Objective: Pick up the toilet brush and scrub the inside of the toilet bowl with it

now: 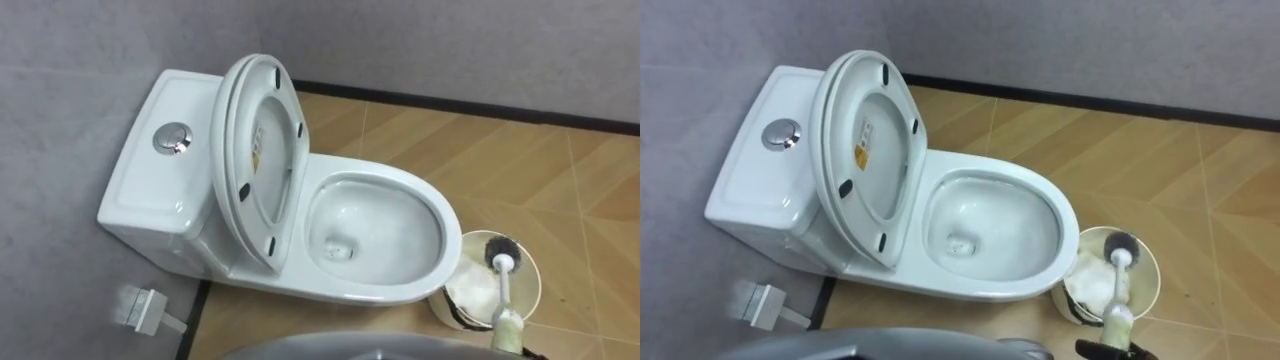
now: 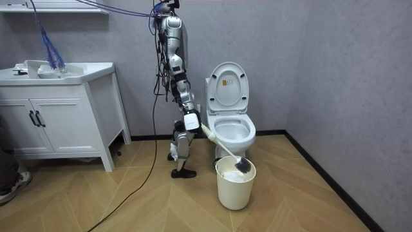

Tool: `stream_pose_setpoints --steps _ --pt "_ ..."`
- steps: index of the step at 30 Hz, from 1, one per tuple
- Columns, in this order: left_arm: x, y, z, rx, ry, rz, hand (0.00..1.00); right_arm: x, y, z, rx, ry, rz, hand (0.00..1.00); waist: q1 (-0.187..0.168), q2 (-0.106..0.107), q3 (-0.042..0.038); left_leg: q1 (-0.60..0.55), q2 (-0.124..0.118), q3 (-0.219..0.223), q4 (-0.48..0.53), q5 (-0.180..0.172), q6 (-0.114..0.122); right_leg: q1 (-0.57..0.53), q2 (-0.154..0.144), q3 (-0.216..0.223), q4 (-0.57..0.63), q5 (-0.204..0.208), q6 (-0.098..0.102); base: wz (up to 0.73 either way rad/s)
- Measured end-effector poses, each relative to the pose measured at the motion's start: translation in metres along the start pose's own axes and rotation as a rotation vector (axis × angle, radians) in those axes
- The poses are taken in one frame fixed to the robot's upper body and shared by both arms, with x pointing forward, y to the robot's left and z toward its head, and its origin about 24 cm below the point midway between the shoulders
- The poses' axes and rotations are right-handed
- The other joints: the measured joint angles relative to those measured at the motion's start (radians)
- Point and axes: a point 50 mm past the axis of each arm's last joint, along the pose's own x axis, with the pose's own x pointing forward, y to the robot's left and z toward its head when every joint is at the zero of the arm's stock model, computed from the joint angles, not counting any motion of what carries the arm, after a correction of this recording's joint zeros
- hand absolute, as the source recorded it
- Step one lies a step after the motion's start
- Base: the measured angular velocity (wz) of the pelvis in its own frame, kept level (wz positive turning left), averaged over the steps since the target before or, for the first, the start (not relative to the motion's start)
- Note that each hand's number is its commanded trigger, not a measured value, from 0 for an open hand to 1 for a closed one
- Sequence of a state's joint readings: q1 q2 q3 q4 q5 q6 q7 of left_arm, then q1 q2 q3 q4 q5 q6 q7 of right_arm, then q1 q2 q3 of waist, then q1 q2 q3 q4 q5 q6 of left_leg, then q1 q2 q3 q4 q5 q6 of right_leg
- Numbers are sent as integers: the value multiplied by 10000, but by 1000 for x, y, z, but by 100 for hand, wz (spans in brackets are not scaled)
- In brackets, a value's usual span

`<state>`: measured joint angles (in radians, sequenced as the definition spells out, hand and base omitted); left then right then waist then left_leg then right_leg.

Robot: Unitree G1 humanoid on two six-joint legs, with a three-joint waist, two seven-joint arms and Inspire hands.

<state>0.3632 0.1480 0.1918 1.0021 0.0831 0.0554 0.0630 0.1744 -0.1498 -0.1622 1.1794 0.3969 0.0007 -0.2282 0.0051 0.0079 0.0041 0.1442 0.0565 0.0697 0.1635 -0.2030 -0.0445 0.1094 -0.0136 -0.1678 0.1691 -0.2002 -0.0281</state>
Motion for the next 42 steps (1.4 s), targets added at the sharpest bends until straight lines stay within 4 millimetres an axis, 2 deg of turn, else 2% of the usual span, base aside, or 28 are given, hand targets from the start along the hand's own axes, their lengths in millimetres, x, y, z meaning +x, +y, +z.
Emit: stream_pose_setpoints --steps 7,15,35,42 --pt "0 0 -3 371 149 32 0 0 -1 -2 1229 297 -2 0 -7 104 -3 62 -2 84 -17 0 0 0 -1 89 36 -3 5 -4" --pt "0 0 -2 356 224 39 0 0 -1 -2 2538 560 361 0 -29 89 -6 90 -2 74 -15 0 0 5 3 136 47 -3 6 0" --pt "0 1 -4 372 402 33 0 0 3 -6 2829 916 1070 0 -29 46 -4 96 -4 72 -16 0 0 6 10 184 21 -2 6 0" --pt "-1 -1 -8 424 717 -62 0 -1 -1 -24 2503 1674 1056 0 -17 7 -13 93 -4 57 -16 0 0 21 10 180 4 -2 6 0"
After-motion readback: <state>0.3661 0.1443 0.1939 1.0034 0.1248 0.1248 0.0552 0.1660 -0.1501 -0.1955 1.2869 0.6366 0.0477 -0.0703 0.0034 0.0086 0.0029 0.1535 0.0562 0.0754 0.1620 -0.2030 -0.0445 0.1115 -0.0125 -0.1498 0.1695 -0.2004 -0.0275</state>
